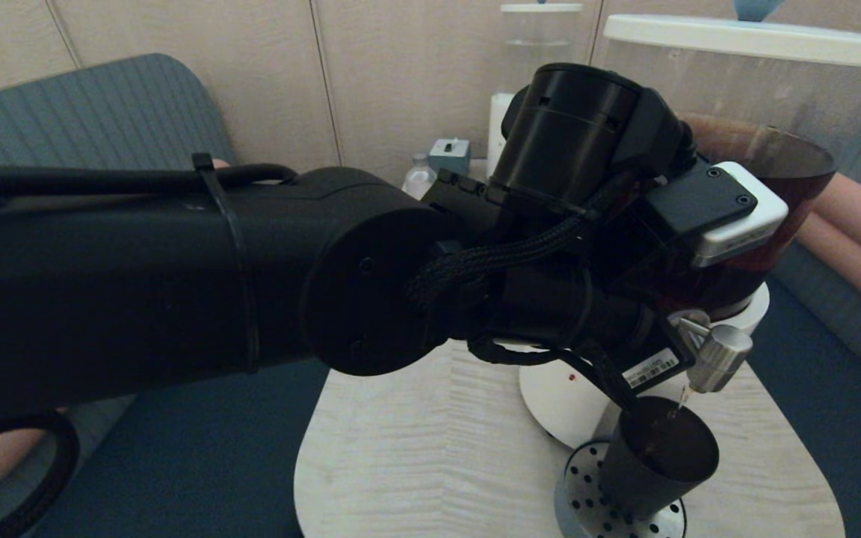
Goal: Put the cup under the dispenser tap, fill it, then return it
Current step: Turn off the faucet
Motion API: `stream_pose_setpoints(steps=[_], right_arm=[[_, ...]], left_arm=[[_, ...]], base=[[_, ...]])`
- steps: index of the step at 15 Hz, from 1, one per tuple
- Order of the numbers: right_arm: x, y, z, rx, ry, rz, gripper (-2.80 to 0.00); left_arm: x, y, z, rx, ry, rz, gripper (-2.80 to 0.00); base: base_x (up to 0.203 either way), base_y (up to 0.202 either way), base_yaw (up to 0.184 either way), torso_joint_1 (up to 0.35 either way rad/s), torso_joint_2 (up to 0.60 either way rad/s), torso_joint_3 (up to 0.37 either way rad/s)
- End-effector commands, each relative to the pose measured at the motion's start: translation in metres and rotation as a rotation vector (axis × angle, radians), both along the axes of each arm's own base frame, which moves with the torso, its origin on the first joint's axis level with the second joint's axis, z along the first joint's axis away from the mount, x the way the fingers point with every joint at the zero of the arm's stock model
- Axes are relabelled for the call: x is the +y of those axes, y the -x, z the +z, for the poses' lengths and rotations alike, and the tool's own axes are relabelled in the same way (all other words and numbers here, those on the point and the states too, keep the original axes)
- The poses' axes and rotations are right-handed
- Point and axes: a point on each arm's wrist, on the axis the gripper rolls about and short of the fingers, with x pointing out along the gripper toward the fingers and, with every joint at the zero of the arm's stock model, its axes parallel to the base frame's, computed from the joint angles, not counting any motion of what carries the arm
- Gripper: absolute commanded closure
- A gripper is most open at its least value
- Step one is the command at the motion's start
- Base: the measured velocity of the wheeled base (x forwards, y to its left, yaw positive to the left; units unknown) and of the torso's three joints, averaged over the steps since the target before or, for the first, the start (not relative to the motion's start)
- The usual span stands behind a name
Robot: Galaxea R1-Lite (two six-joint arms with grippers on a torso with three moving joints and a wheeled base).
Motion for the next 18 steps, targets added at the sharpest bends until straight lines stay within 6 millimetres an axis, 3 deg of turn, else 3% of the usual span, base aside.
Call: stream_pose_setpoints(steps=[1, 18], right_arm=[[0.0000, 0.0000, 0.0000, 0.000, 0.001, 0.001, 0.00], [0.0000, 0.0000, 0.0000, 0.000, 0.001, 0.001, 0.00]], left_arm=[[0.0001, 0.0000, 0.0004, -0.002, 0.000, -0.003, 0.00], [-0.0098, -0.0045, -0.0002, -0.033, 0.047, -0.022, 0.00]], base=[[0.000, 0.000, 0.000, 0.000, 0.00, 0.000], [0.000, 0.000, 0.000, 0.000, 0.00, 0.000]])
